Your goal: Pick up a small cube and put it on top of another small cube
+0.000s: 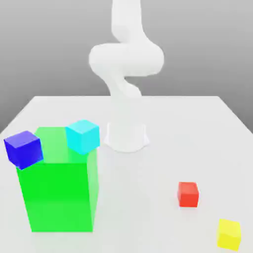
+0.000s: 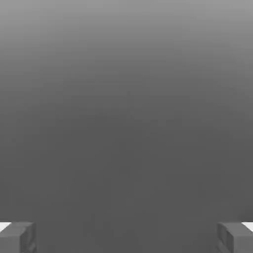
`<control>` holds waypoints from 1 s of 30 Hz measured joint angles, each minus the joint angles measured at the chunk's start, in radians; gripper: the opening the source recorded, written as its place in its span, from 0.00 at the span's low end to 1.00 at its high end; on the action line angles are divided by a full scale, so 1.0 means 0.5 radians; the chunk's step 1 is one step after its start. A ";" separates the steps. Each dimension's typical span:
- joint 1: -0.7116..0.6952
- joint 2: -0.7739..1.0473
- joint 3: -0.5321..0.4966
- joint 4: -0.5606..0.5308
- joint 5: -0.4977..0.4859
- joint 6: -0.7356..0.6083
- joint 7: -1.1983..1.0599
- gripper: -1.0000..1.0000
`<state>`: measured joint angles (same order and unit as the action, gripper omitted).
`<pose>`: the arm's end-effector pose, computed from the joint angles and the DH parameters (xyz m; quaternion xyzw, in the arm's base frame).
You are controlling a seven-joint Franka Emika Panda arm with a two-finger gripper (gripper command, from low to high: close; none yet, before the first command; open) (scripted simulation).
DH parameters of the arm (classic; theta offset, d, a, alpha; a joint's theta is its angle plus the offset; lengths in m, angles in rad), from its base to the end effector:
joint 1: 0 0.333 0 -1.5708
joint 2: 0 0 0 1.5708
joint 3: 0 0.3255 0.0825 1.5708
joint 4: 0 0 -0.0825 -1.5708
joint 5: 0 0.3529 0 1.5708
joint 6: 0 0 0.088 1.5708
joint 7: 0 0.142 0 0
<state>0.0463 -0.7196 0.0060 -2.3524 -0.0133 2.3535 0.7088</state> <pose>0.3642 0.0192 0.6440 -0.8867 0.2991 -0.3304 0.1234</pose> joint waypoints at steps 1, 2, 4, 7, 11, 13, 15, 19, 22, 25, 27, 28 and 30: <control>0.046 0.079 0.003 -0.050 -0.014 0.053 -0.087 0.50; 0.091 0.157 0.005 -0.098 -0.027 0.104 -0.173 0.50; 0.178 0.309 0.008 -0.192 -0.050 0.205 -0.343 0.50; 0.304 0.530 0.009 -0.329 -0.076 0.351 -0.596 0.50; 0.458 0.817 0.017 -0.509 -0.090 0.541 -0.939 0.50; 0.534 0.959 0.023 -0.599 -0.086 0.636 -1.118 0.50; 0.597 1.101 0.044 -0.689 -0.072 0.731 -1.305 0.50; 0.735 1.384 0.106 -0.869 -0.019 0.922 -1.695 0.50; 0.783 1.598 0.119 -0.912 -0.015 1.083 -1.822 0.50; 0.802 1.815 0.081 -0.882 -0.055 1.258 -1.807 0.50; 0.837 1.959 0.039 -0.857 -0.079 1.376 -1.792 0.50; 0.849 2.004 0.026 -0.849 -0.085 1.412 -1.788 0.00; 0.849 2.004 0.026 -0.849 -0.085 1.411 -1.788 0.00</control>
<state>0.4706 0.2823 0.0190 -2.7771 -0.0558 3.0592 -0.1851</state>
